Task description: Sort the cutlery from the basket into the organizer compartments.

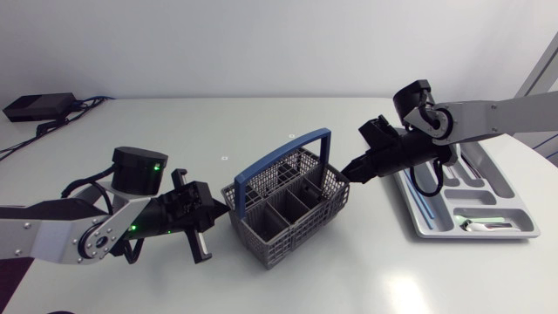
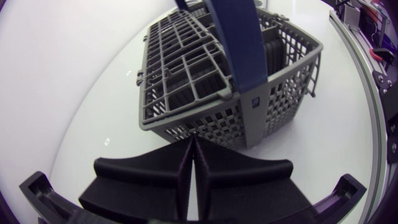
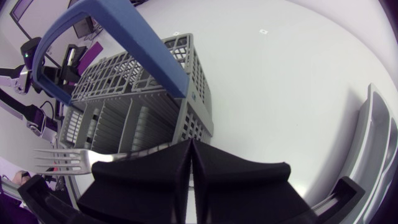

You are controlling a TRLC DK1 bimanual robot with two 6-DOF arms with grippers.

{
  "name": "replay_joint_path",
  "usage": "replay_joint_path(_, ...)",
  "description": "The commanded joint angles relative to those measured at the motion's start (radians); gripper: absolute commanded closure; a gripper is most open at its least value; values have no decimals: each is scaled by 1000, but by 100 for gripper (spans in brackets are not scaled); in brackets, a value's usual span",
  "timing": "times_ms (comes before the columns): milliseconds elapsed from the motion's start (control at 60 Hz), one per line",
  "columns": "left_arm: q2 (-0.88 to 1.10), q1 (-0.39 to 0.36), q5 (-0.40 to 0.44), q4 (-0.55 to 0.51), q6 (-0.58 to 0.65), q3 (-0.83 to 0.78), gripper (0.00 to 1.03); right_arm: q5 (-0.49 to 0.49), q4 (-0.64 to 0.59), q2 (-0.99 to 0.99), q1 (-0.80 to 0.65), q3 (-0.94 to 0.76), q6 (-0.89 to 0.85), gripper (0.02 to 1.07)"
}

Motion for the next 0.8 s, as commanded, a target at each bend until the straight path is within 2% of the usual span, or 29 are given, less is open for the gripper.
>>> replay_joint_path(0, 48, 21, 15, 47, -16, 67, 100, -47, -20, -37, 31, -44, 6, 101)
replay_joint_path(183, 120, 60, 15, 90, -14, 113, 100, -54, -31, -52, 52, -60, 13, 101)
replay_joint_path(450, 200, 107, 15, 99, -19, 191, 100, -47, -26, -62, 104, -44, 45, 101)
replay_joint_path(667, 177, 126, 15, 99, -11, 166, 100, 82, 58, -141, 104, -131, 47, 100)
replay_joint_path(717, 147, 139, 15, 96, -10, 145, 100, 113, 80, -189, 104, -169, 45, 90)
replay_joint_path(783, 104, 153, 17, 95, -10, 117, 100, 148, 92, -250, 104, -206, 39, 86)
